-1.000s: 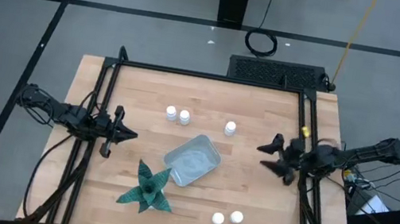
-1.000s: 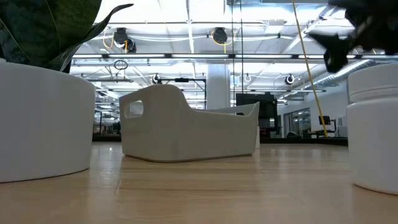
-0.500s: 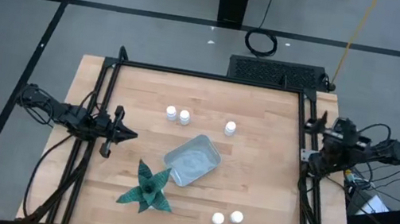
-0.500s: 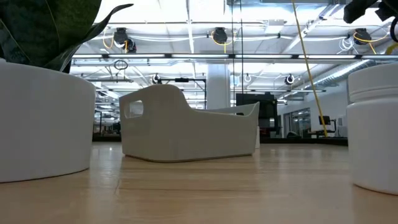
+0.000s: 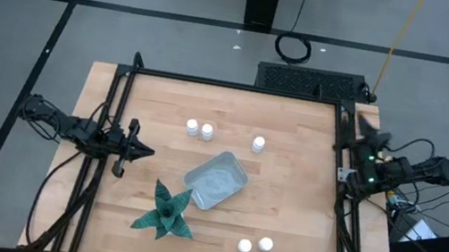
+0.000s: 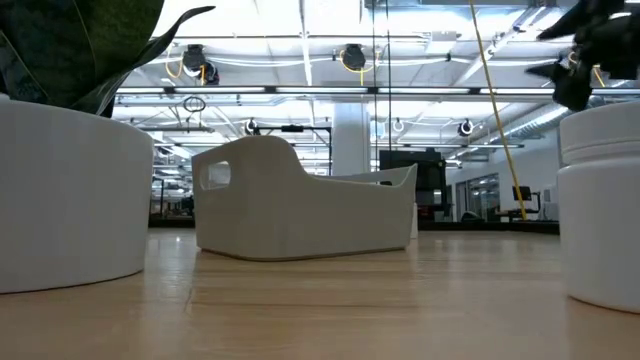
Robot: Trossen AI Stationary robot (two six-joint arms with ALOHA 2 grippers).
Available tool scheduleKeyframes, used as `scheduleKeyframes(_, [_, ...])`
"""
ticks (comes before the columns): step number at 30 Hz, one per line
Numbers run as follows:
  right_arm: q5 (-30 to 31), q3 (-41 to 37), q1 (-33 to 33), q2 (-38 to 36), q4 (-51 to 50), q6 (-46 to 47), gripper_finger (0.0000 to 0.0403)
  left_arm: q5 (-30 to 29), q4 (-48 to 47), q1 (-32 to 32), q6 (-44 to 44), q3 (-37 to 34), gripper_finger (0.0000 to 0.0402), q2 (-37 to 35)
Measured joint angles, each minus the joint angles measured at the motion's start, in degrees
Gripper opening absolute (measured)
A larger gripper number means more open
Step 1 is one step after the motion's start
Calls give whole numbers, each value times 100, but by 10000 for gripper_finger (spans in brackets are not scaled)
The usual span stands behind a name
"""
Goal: Pick and place pill bottles into a basket
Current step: Put the white pill bottle into the gray bin
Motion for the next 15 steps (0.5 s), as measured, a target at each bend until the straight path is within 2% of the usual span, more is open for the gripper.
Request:
scheduleKeyframes(3, [-251,444,-7,358,-2211,1591,265,-1,1,0,0,0,26,0])
scheduleKeyframes(6, [-1118,1109,-7,950,-4323,3099,265,-1,1,-1,0,0,26,0])
scheduleKeyframes(9, [-1814,1641,-7,1608,-5652,3552,265,1,3,-1,0,0,26,0])
scheduleKeyframes(12, [-1737,1737,-13,2088,-5473,3609,265,-1,3,-1,0,0,26,0])
scheduleKeyframes(14, [-1503,1754,-94,2330,-4670,3303,264,1,7,1,0,0,26,0])
scheduleKeyframes(15, [-1572,1757,-154,2417,-4201,2976,261,-1,12,0,0,0,26,0])
